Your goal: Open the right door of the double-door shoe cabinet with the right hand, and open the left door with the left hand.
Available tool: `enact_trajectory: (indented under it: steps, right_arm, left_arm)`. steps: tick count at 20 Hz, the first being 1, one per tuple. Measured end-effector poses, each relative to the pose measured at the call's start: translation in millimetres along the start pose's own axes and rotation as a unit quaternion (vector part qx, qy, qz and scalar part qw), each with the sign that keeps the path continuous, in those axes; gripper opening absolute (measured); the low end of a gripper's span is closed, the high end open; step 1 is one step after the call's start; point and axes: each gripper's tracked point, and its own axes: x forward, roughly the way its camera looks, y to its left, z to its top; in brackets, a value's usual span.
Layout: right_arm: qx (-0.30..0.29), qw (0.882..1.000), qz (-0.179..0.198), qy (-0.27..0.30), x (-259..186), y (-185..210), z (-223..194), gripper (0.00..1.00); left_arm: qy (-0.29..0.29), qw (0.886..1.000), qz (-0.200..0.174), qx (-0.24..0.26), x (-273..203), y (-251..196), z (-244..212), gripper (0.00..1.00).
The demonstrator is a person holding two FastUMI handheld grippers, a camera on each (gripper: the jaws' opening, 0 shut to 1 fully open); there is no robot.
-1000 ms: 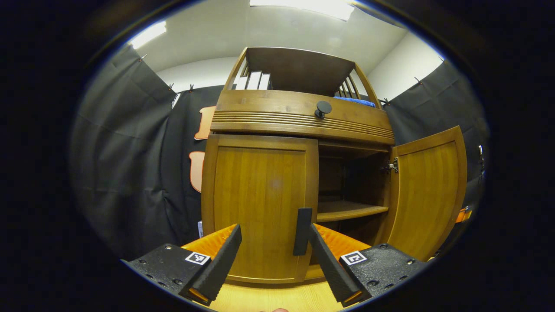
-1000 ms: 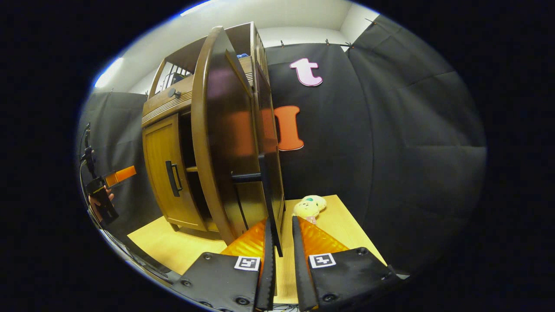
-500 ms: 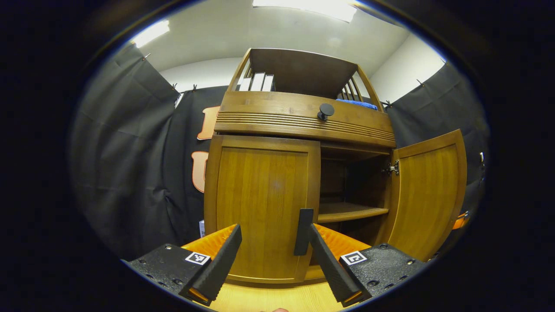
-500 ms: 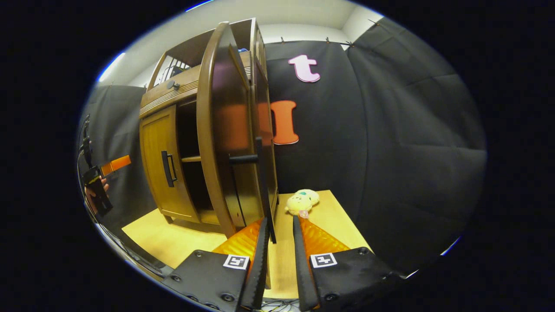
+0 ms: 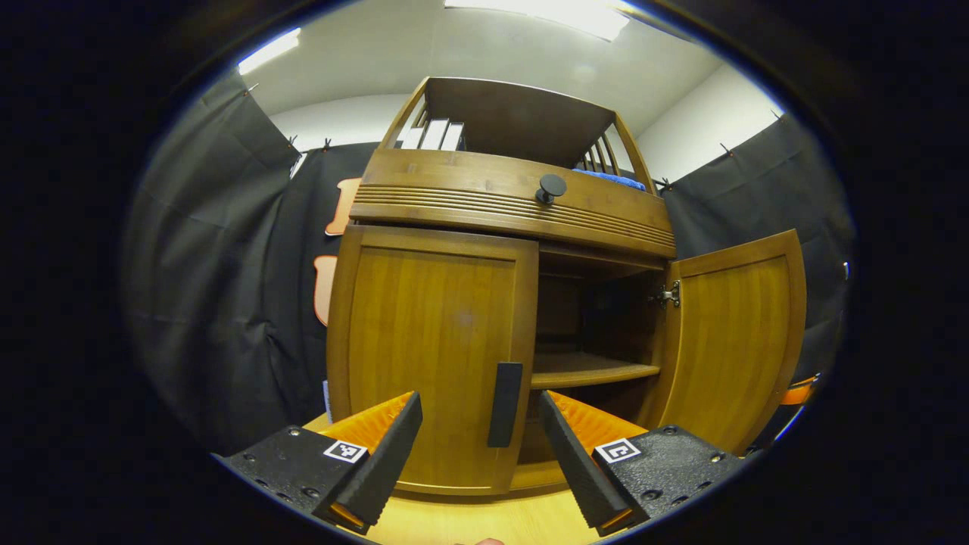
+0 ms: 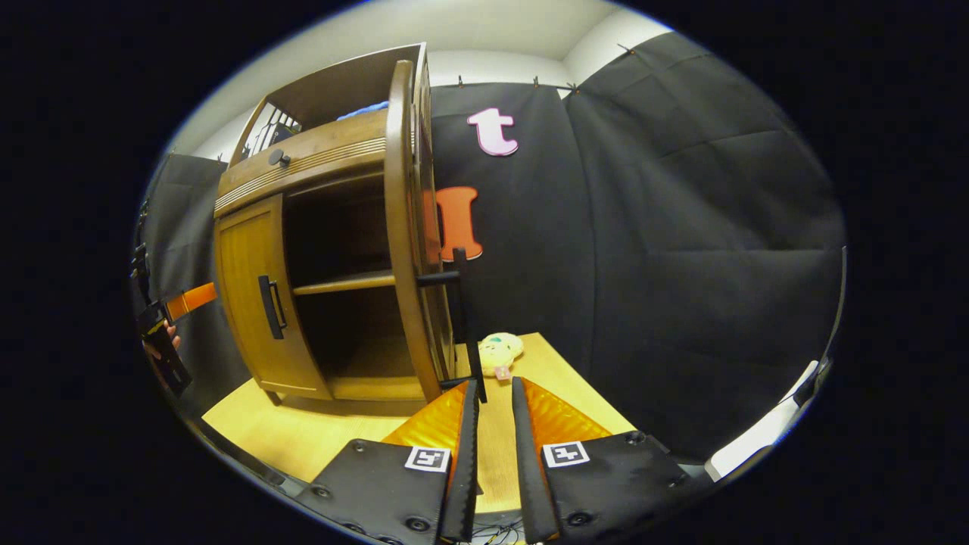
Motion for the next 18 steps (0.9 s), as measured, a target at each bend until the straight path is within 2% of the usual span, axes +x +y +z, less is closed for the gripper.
enact_trajectory:
  steps: [3, 6, 7, 8, 9, 18]
  right_arm:
    - [0.011, 1.000, 0.009, -0.011, -16, 27, 13, 0.31]
    - [-0.002, 0.999, 0.029, -0.020, -23, 58, 29, 0.31]
    - [-0.007, 0.999, 0.031, -0.025, -23, 65, 33, 0.43]
    - [-0.008, 0.999, 0.037, -0.032, -22, 74, 41, 0.43]
    - [-0.004, 0.998, 0.046, -0.040, -22, 84, 47, 0.29]
    - [0.001, 0.994, 0.089, -0.057, -2, 122, 56, 0.93]
  left_arm:
    - [0.003, 1.000, -0.016, -0.003, 16, -8, -4, 0.92]
    - [0.024, 1.000, -0.016, -0.012, 35, -13, -19, 0.92]
    - [0.020, 1.000, -0.017, -0.013, 37, -13, -19, 0.92]
    - [0.016, 1.000, -0.015, -0.009, 42, -13, -20, 0.92]
    - [0.011, 1.000, -0.014, -0.003, 48, -13, -21, 0.92]
    - [0.015, 0.999, -0.025, 0.014, 95, -24, -50, 0.92]
